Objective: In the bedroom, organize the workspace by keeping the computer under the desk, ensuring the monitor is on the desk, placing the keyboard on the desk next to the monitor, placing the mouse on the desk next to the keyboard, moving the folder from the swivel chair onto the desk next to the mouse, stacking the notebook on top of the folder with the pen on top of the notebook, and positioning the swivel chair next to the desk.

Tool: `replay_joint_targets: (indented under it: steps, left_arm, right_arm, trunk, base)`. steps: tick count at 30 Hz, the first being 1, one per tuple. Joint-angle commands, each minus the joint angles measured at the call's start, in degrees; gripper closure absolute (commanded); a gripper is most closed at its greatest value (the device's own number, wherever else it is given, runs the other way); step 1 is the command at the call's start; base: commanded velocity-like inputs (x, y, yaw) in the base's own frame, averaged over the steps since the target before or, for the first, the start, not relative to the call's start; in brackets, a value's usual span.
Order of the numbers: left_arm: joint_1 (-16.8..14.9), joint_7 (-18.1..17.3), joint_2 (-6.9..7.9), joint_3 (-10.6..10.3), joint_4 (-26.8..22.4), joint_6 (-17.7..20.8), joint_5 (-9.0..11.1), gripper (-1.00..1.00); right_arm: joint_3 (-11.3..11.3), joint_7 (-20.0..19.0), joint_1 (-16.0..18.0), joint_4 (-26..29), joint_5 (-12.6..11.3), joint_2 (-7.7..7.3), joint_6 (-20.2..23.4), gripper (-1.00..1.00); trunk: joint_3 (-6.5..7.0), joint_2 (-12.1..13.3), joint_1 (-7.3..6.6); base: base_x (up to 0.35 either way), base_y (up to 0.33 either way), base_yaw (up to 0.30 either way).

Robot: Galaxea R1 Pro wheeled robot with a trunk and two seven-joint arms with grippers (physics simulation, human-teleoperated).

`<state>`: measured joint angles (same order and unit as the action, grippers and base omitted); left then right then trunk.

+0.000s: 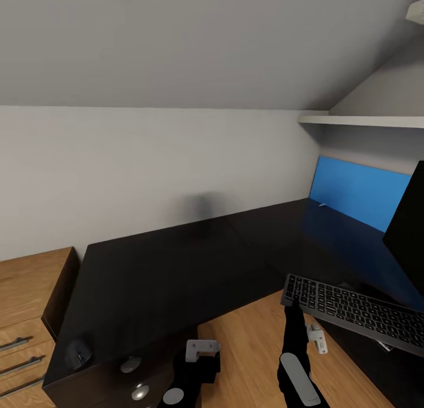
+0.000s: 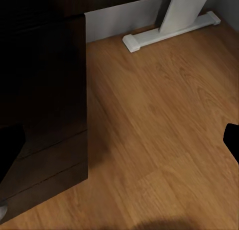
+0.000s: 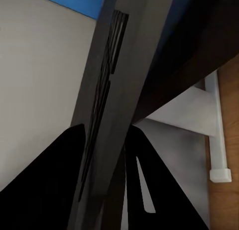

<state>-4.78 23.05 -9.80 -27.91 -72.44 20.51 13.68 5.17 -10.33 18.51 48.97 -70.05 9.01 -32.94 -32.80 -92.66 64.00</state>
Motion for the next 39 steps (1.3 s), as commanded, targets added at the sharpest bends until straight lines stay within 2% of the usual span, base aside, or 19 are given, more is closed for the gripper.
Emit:
replay_joint_targets:
  steps: [1,12,39]
  left_arm:
    - [0.0,0.5,0.02,-0.1,-0.1,0.1,0.6,-1.0]
    - [0.0,0.5,0.04,-0.1,-0.1,0.1,0.6,-1.0]
    - [0.0,0.5,0.03,-0.1,-0.1,0.1,0.6,-1.0]
  right_arm:
    - [0.1,-0.6,0.0,0.0,-0.6,0.04,0.0,1.0]
    - [0.1,-0.6,0.0,0.0,-0.6,0.04,0.0,1.0]
    - [0.1,-0.6,0.0,0.0,-0.7,0.04,0.0,1.0]
  trunk:
    - [-0.01,0.0,0.0]
    - [0.51,0.0,0.0]
    - [1.95,0.0,0.0]
  base:
    - [0.0,0.0,0.0]
    - [0.0,0.0,0.042]
    - [0.0,0.0,0.183]
